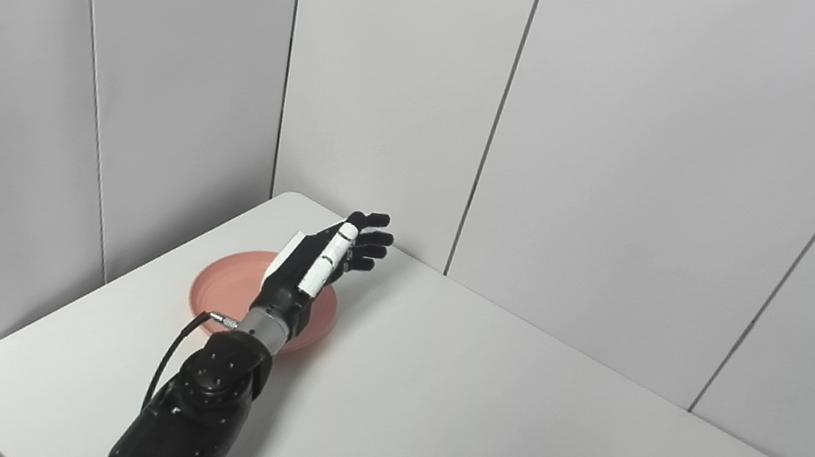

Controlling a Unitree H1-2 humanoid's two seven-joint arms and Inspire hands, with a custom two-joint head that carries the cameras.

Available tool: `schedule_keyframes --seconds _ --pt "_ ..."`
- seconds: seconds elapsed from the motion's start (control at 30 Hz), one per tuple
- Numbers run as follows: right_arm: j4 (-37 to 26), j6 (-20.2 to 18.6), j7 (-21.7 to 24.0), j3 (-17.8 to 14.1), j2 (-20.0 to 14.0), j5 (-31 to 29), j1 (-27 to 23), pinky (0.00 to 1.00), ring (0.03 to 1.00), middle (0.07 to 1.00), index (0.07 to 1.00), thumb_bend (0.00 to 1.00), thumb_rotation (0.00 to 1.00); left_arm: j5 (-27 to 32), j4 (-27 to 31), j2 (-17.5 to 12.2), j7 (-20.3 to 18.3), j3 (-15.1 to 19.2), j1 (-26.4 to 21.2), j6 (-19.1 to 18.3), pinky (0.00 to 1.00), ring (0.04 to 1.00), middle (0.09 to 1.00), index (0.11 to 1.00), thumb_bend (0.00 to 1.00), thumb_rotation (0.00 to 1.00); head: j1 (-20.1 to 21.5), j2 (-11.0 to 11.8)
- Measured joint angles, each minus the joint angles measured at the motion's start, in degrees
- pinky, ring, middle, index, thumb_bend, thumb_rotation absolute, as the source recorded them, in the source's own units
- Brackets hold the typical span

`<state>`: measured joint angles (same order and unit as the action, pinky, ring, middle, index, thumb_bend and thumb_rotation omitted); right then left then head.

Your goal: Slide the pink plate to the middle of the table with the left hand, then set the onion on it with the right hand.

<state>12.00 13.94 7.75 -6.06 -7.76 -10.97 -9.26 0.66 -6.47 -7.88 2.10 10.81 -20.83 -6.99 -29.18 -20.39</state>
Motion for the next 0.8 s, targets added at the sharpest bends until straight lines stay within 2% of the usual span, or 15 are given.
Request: schedule_keyframes --seconds 0.13,0.33,0.5,0.63,0.8 --pt "0.06 0.0 0.12 -0.01 -0.01 0.0 -0.01 1.0 1.0 0.996 1.0 0.69 0.89 0.14 -1.35 -1.72 0.37 1.04 -1.1 -0.1 0.78 0.77 0.758 0.745 0.65 1.0 0.0 -0.09" --pt "-0.03 0.0 0.15 0.02 0.02 -0.03 0.0 1.0 1.0 0.99 1.0 0.68 0.89 0.64 -7.13 -5.26 0.44 3.05 -4.29 1.32 0.85 0.78 0.761 0.741 0.64 1.0 0.18 -0.18" --pt "-0.12 0.0 0.17 0.04 0.0 0.12 0.08 1.0 0.999 0.989 1.0 0.69 0.89 3.03 -12.42 -9.07 -0.95 4.47 -5.61 1.81 0.77 0.765 0.743 0.725 0.59 1.0 0.18 -0.18" --pt "-0.12 -0.01 0.18 -0.01 -0.01 0.04 0.14 1.0 1.0 0.991 1.0 0.69 0.89 2.4 -14.18 -10.61 -0.71 4.35 -5.87 2.2 0.76 0.757 0.744 0.728 0.59 1.0 0.18 -0.18" --pt "-0.12 -0.01 0.19 0.0 0.01 0.01 0.08 1.0 0.997 0.988 1.0 0.68 0.89 2.31 -17.15 -12.75 -0.73 3.99 -6.6 3.05 0.79 0.773 0.757 0.746 0.62 1.0 -0.35 -0.26"
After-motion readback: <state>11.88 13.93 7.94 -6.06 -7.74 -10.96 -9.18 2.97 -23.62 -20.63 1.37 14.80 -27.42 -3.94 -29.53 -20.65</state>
